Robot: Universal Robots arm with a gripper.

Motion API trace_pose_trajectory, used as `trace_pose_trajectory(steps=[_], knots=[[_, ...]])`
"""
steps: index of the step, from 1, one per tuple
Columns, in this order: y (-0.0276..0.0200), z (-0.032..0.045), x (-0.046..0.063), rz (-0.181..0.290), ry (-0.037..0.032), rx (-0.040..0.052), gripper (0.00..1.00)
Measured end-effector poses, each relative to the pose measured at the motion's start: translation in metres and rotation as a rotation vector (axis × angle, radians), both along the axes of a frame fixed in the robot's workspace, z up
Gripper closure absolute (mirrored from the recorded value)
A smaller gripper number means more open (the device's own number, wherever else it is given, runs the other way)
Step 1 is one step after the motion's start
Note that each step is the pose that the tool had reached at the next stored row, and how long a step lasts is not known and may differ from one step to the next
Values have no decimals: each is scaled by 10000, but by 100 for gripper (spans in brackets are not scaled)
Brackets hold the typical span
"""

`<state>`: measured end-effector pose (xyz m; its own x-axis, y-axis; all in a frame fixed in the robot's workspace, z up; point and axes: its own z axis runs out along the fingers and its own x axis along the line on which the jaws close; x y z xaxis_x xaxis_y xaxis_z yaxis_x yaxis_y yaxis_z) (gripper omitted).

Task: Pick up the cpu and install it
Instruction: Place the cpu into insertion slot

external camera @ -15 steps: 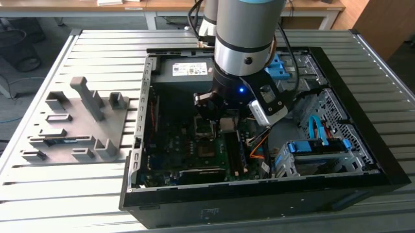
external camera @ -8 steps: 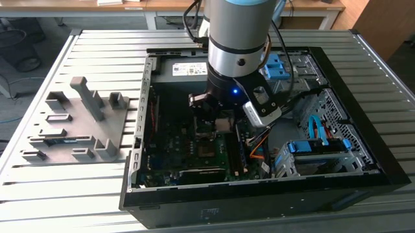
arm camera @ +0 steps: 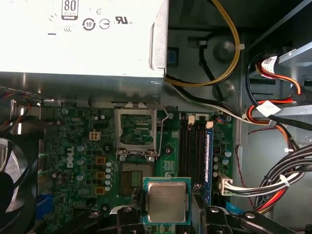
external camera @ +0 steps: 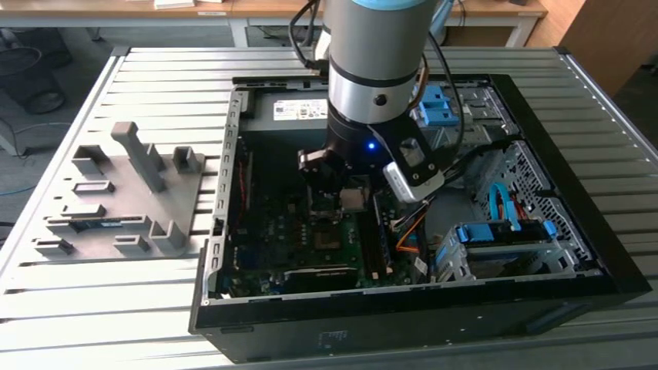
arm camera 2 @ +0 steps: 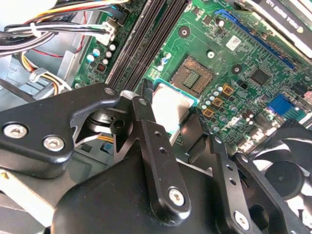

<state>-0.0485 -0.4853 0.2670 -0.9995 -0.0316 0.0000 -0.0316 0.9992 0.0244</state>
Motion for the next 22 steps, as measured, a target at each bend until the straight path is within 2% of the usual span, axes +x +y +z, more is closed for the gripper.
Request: trace_pose_trajectory(steps=[22], knots=[[-1,-118,-5,0,1,-3,53]])
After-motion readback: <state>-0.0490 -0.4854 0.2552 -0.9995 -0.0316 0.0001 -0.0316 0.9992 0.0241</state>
